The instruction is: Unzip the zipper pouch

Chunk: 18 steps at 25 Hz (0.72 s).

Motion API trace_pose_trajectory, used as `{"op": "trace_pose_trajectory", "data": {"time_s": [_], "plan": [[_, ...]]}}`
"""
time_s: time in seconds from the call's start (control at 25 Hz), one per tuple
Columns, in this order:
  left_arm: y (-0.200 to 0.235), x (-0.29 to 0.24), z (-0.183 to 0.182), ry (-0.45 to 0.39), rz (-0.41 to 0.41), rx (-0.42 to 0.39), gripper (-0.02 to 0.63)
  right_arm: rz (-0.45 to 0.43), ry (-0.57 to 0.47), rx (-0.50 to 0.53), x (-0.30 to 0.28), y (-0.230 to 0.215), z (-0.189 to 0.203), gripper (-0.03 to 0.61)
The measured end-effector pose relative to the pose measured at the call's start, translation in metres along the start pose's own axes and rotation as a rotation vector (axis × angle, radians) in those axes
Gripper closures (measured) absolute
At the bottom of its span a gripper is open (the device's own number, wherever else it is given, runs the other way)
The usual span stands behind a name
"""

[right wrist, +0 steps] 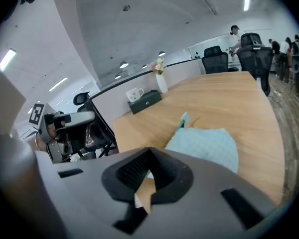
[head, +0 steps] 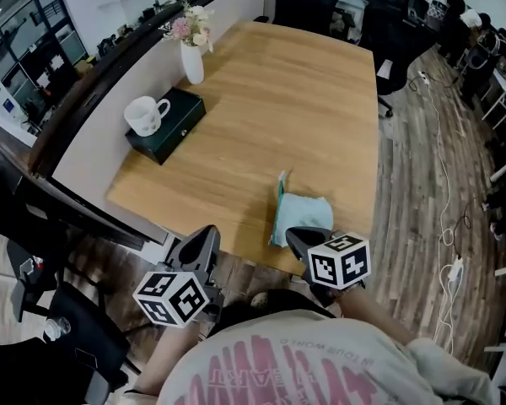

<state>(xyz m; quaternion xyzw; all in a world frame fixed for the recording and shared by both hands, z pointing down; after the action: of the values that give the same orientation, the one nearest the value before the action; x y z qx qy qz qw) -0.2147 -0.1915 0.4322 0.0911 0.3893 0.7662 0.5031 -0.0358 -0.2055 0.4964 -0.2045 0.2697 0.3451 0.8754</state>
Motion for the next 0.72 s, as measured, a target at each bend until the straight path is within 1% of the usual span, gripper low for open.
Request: {"op": "trace_pose_trajectory", "data": {"time_s": [0.08, 0.2, 0.28, 0.44, 0.56, 0.6, 0.72], "plan": [[0.005, 0.003, 0.001, 0.000, -0.009, 0.010, 0.611, -0.018, 0.037, 0.018, -0.009, 0.005, 0.004, 0.580], [0.009, 0.009, 0.003, 0.001, -0.017, 0.005, 0.611, -0.020, 0.081, 0.045, -0.019, 0.007, 0.007, 0.580], [0.012, 0.012, 0.004, 0.003, -0.024, 0.002, 0.611, -0.017, 0.098, 0.058, -0.022, 0.007, 0.007, 0.561], [0.017, 0.014, 0.004, 0.004, -0.029, 0.011, 0.611, -0.023, 0.124, 0.059, -0.026, 0.006, 0.009, 0.545], [0.019, 0.011, 0.001, -0.001, -0.027, 0.009, 0.612, -0.054, 0.176, 0.094, -0.034, 0.010, 0.015, 0.466], [0.019, 0.009, 0.000, -0.002, -0.025, 0.007, 0.612, -0.057, 0.195, 0.120, -0.037, 0.011, 0.017, 0.449], [0.019, 0.005, 0.000, 0.008, -0.018, 0.001, 0.611, -0.036, 0.256, 0.221, -0.045, 0.011, 0.020, 0.426]]}}
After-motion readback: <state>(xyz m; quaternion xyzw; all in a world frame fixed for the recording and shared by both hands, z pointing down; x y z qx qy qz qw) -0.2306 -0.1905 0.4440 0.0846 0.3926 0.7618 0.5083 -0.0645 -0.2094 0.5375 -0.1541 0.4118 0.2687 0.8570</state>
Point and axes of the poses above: the fingertips, and each gripper's own axes: x backward along the fingers, y to its left, z out of its underside, the point moved 2 cm from there along x, backward along the fingers, and after that the axes turned 14 degrees about x, right-handed, at the moved point
